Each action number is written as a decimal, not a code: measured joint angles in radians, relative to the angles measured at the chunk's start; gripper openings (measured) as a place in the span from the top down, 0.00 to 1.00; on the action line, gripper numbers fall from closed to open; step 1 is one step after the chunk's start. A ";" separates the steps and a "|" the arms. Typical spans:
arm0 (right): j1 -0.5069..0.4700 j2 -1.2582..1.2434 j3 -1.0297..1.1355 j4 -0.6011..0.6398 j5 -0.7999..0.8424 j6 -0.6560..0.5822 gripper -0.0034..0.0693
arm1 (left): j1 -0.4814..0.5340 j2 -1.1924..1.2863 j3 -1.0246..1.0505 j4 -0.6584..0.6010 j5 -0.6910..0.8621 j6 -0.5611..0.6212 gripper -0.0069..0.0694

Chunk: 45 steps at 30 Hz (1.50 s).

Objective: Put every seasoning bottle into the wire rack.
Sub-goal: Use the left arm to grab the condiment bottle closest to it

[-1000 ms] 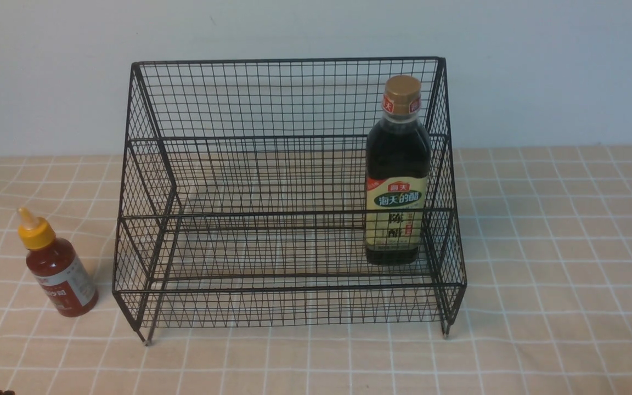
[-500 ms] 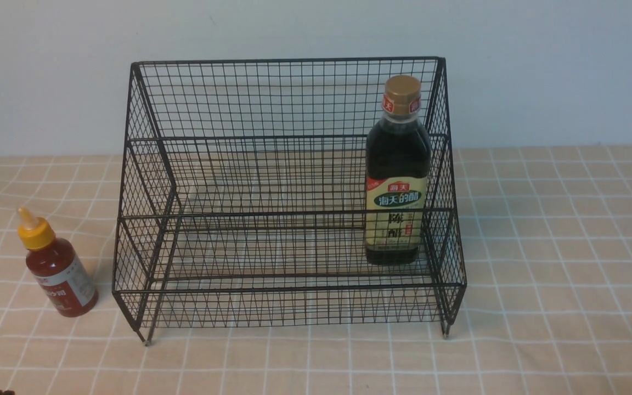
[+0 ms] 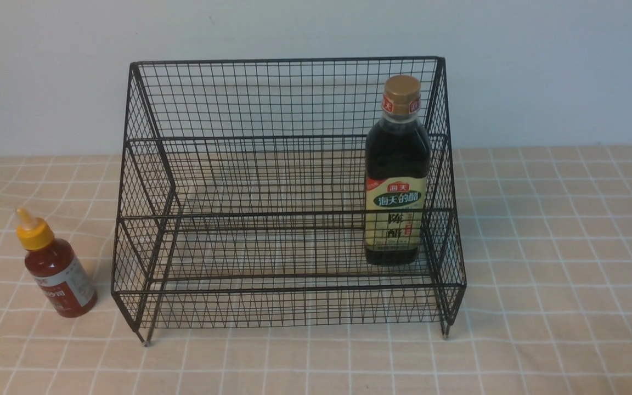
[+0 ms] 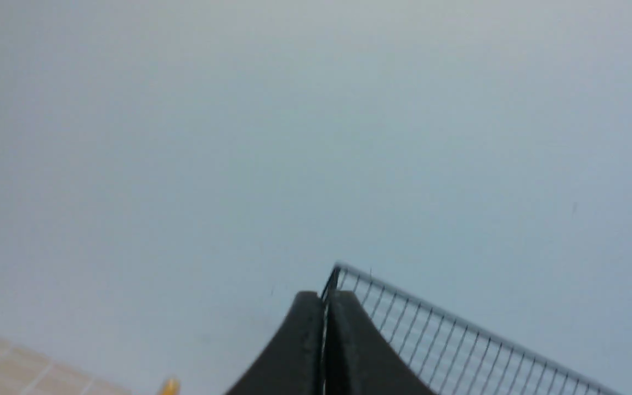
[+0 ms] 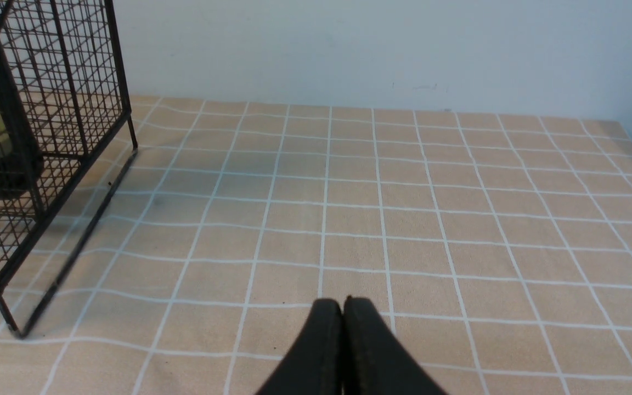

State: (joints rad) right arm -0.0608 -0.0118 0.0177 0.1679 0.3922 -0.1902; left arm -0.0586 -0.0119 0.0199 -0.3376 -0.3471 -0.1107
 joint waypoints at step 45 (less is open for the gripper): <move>0.000 0.000 0.000 -0.001 0.000 0.000 0.97 | -0.001 1.504 -0.451 -0.170 -0.451 0.362 0.23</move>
State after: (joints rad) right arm -0.0608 -0.0118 0.0177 0.1671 0.3922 -0.1902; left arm -0.0595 1.4919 -0.4316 -0.5076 -0.7986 0.2514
